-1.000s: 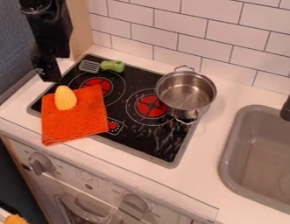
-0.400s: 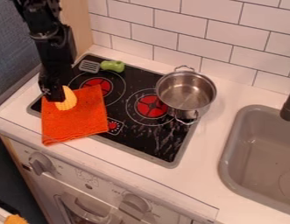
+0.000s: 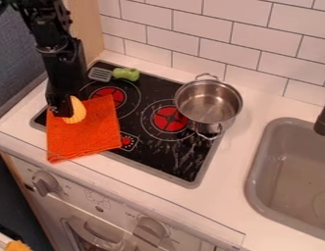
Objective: Toma objeto de arriba de repasador naranja y lo introduce dentro de la olla
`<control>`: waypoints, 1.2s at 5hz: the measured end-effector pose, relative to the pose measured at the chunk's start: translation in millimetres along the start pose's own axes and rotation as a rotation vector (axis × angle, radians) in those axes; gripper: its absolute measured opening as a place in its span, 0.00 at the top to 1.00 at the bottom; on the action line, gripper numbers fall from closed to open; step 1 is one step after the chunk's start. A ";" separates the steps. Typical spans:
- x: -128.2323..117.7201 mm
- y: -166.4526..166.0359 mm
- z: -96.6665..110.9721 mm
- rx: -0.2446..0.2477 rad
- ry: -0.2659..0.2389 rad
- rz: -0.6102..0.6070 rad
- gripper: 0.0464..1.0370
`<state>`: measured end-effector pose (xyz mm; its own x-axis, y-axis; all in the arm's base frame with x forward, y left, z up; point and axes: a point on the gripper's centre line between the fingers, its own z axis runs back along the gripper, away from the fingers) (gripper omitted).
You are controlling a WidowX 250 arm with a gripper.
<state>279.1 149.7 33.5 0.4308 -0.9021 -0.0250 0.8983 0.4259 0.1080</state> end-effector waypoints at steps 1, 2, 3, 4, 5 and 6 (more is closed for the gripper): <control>2.9 -0.6 -1.3 0.003 0.011 0.001 0.50; 2.6 -4.1 -3.5 -0.001 0.019 0.001 0.50; 3.8 -6.7 -1.9 -0.004 0.015 0.002 0.50; 10.6 -5.4 19.9 0.046 0.002 0.004 0.50; 18.6 -5.8 43.1 0.082 -0.028 0.009 0.50; 38.5 -9.9 66.6 0.113 -0.064 -0.021 0.50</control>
<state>281.1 106.1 97.6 0.4020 -0.9150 0.0347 0.8901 0.3994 0.2195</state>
